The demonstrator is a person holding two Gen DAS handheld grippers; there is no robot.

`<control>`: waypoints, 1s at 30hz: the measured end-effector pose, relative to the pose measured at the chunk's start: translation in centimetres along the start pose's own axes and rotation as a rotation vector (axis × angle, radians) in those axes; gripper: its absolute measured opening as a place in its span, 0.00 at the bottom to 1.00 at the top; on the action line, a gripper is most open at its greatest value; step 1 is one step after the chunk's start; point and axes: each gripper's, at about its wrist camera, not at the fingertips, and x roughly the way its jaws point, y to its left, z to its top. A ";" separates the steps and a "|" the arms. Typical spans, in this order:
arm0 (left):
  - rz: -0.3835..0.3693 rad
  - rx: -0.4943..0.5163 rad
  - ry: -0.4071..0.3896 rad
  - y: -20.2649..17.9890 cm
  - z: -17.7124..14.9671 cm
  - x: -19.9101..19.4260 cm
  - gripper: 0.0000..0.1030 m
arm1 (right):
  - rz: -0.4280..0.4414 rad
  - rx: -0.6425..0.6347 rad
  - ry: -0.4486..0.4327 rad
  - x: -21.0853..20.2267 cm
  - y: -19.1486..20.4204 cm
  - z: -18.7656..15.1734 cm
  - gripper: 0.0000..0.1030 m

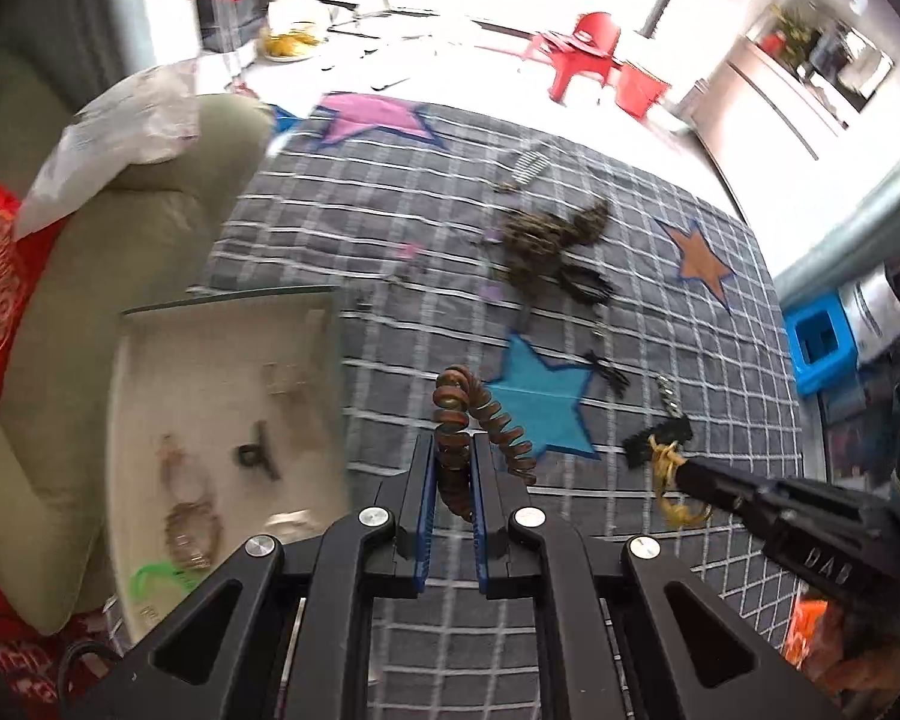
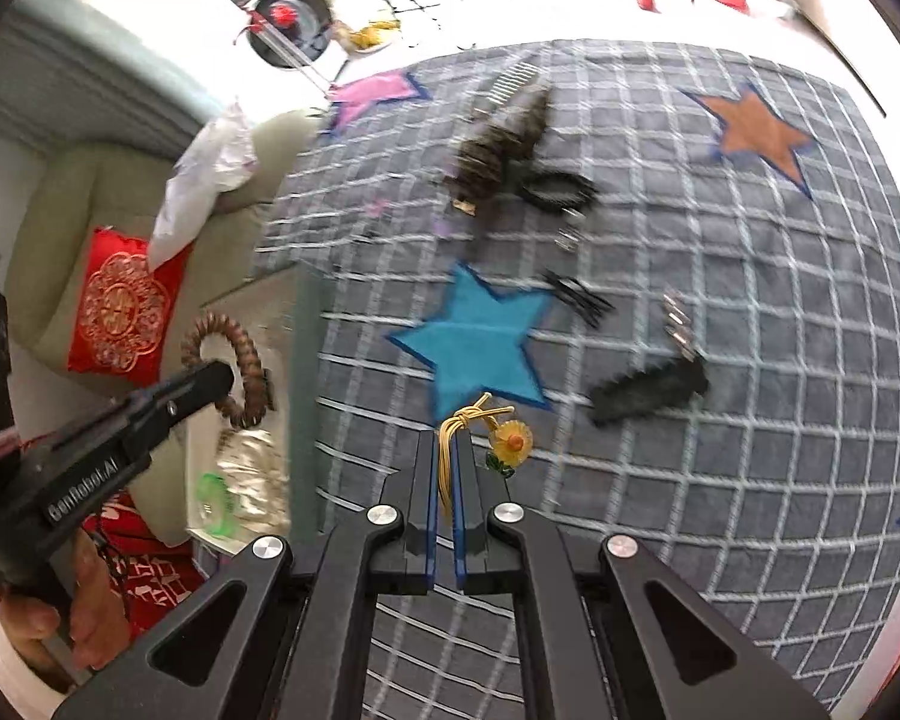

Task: Organize jewelry
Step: 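Carry the coiled hair tie and yellow flower hair tie over the white tray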

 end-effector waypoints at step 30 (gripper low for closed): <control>0.199 -0.251 0.120 16.3 -9.7 5.8 0.12 | 0.059 -0.300 0.259 17.3 16.6 1.1 0.04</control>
